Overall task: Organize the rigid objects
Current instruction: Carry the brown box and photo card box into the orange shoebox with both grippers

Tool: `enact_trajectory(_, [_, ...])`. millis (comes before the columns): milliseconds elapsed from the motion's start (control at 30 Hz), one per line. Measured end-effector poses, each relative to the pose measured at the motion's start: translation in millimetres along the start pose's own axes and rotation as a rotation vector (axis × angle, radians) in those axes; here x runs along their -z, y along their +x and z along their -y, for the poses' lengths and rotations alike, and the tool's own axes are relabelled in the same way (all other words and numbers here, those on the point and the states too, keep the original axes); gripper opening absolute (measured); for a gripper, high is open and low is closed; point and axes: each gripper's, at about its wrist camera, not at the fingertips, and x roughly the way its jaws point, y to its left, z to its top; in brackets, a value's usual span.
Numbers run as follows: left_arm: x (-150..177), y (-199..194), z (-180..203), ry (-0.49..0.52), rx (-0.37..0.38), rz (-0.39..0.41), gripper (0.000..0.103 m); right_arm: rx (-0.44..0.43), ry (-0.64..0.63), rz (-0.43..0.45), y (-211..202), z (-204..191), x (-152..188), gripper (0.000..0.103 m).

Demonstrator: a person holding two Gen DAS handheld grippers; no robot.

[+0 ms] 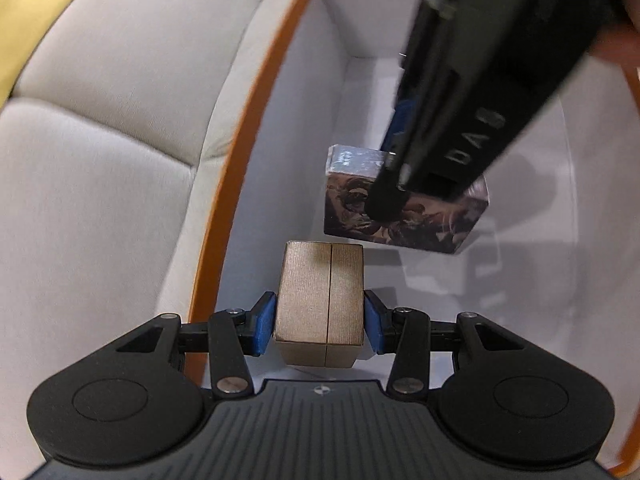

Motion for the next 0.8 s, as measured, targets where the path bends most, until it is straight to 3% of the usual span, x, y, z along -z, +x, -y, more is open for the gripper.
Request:
enact_trajectory(100, [5,-2,10,0.03,-0.009,0.009,0.052,-0.004,-0.001,-0.009,2,1,0,0.023])
enact_trajectory(400, [29,-18,41,-0.004,0.032,-0.002,0.057,-0.027,-0.006,-0.021,-6,-6,2,0.023])
enact_trajectory(700, [53,-50,59,-0.157,0.174,0.014,0.072,-0.017,-0.015,-0.043,-3,-1,-2,0.023])
enact_trajectory(800, [63,-57,52,-0.249,0.235,0.004,0.068,-0.012,-0.016,-0.043,-4,0,-4,0.023])
